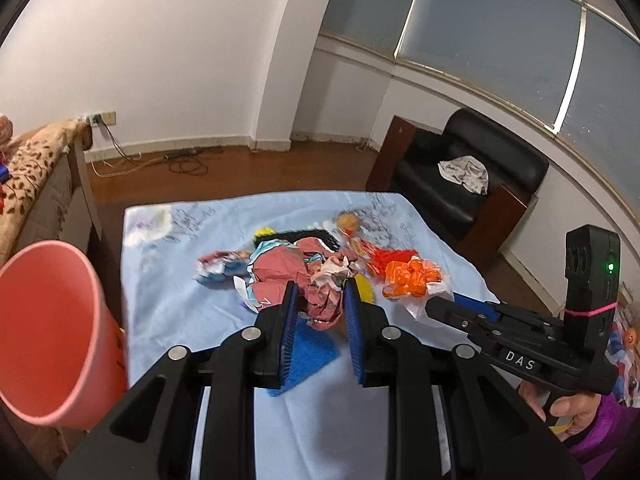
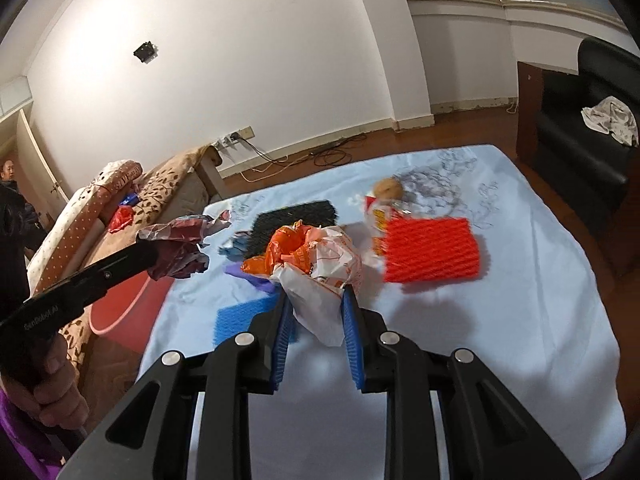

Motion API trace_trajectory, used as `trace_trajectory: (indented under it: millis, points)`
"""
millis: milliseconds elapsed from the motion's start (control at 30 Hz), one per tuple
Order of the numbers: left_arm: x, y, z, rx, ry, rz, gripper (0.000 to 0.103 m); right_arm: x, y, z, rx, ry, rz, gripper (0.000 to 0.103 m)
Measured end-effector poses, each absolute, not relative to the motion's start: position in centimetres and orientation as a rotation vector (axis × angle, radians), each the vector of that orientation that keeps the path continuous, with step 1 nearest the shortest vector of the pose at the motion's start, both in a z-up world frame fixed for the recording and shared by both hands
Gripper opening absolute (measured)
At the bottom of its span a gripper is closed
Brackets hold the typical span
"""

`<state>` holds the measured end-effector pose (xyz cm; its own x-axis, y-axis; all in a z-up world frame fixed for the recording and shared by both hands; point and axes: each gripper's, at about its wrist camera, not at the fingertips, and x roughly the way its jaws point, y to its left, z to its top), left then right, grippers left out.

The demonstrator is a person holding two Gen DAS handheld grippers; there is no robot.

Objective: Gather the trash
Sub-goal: 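Carry the paper over the pink bucket and open the left tool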

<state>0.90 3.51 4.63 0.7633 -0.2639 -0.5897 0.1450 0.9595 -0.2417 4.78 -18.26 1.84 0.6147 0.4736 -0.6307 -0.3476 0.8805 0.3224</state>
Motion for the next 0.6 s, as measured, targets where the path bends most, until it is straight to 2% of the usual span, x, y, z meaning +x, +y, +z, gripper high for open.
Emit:
trace_trajectory:
  millis: [600]
  points:
    - [-0.6,10.0,5.4,-0.258,0.601,-0.051,0.023,6.5,-10.0,4.4,0.101,0.721,0.637,0.024]
